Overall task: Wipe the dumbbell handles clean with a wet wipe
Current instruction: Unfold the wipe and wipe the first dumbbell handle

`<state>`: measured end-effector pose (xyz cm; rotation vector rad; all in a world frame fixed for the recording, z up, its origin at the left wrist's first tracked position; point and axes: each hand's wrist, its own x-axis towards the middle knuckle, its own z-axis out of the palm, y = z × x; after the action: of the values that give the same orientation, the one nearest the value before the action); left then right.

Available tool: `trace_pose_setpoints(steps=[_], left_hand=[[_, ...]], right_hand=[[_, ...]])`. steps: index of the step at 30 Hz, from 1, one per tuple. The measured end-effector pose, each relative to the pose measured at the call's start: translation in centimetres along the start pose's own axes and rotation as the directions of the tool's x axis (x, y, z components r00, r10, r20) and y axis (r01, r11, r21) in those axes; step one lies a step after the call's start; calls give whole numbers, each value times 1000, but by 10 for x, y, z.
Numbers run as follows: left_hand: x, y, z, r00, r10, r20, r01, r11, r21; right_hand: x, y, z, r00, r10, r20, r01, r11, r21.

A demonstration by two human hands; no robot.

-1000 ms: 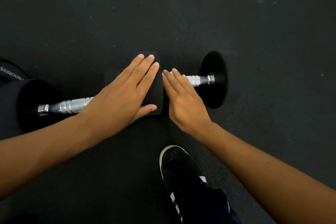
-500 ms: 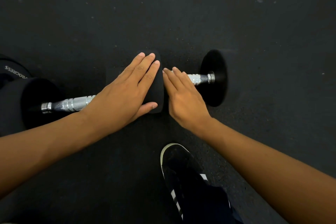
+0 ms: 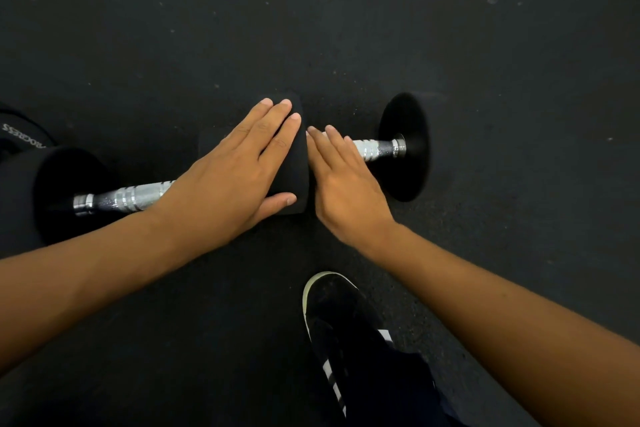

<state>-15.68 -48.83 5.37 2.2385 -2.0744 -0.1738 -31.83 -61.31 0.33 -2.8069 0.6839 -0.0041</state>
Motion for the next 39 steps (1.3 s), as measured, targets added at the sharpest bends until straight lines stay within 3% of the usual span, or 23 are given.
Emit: trace_pose_setpoints(steps=[5, 10, 13, 18, 22, 24, 26, 28, 30, 35, 37, 39], left_hand=[[-2, 3, 0, 1000, -16, 0, 16, 1000, 21], [1, 3, -1, 1000, -22, 19, 22, 1000, 14], [1, 3, -2, 999, -26, 31, 26, 1000, 11], [-1, 5, -5, 998, -35, 53, 35, 999, -4], [-1, 8, -6, 994, -84, 64, 94, 979, -182], [-2, 13, -11, 992, -112, 61, 125, 947, -297], [-3, 23, -16, 995, -96, -23, 82, 934, -347], [-7, 38, -19, 987, -117, -109, 64, 912, -405], [-10, 51, -20, 977, -177, -118, 95, 859, -502], [-6, 59, -24, 965, -253, -69, 139, 717, -683], [-6, 56, -26, 952, -304, -34, 173, 626, -761], [-6, 52, -29, 944, -330, -22, 192, 602, -775]], right_hand=[[-30, 11, 4, 998, 18, -56, -21, 998, -52], [4, 17, -13, 985, 172, -11, -171, 982, 86], [20, 14, -18, 993, 114, 41, -117, 990, 84], [-13, 13, -10, 994, -103, 34, 101, 993, 56], [-29, 17, -15, 998, -27, -61, 36, 985, 167], [-31, 9, -25, 973, 203, -112, -138, 893, 428], [-32, 0, -39, 892, 451, 20, -328, 617, 716], [-35, -6, -50, 829, 527, 189, -394, 310, 865], [-41, -10, -61, 830, 493, 262, -371, 137, 919], [-51, -20, -73, 884, 367, 290, -274, -97, 957], [-53, -22, -72, 887, 360, 288, -271, -98, 958], [-54, -22, -73, 878, 397, 266, -281, -22, 960]])
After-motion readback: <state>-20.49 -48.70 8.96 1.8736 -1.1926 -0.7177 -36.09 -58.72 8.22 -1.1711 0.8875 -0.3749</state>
